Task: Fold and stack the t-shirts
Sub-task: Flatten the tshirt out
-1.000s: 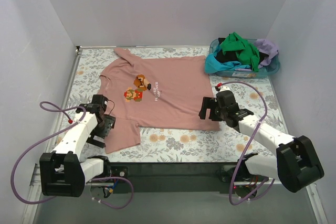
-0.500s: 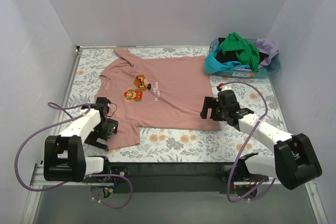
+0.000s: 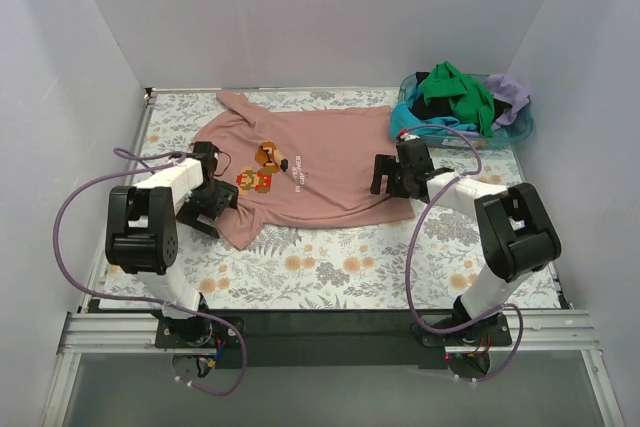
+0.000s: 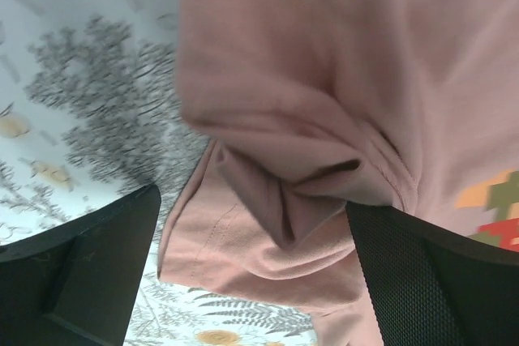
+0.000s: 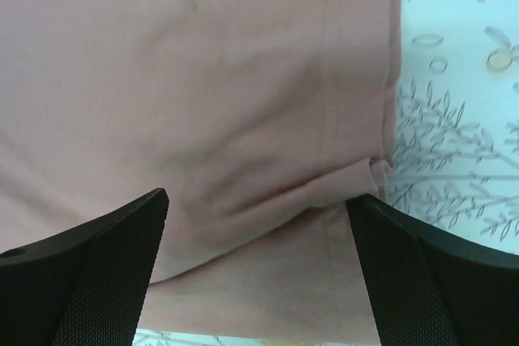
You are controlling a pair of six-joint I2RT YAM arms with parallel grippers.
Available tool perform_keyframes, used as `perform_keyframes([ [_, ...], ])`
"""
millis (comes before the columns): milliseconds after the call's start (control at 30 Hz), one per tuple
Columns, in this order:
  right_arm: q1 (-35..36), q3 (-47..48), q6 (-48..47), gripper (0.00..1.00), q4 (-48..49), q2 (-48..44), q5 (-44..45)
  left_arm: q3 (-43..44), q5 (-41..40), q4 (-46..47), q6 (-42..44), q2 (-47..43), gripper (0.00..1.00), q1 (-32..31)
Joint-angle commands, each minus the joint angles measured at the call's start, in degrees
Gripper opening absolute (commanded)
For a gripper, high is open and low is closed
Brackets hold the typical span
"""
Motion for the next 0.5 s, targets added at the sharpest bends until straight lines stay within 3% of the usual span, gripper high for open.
perform_keyframes([
  [0,-1.9,2.9,-0.2,0.98,-1.8,5.7,1.2,3.0,-4.4,3.0,1.4,4.8,0.98,0.5],
  [200,-2.0,3.2,-0.9,0.98,-3.3,0.1,-0.5,-0.6,-7.6,-0.8,0.8,-3.3,0.98,1.6],
  [367,-2.0,-0.8,-1.7,0.98,-4.7,-8.8,-0.3,-8.6,-6.1,1.6,1.6,-14.4,0.98,5.2],
  [467,-2.0,-5.3,-1.3,0.98,-5.2,-14.6,1.1,-12.8,-3.5,6.1,3.1,-16.5,0.98,6.0],
])
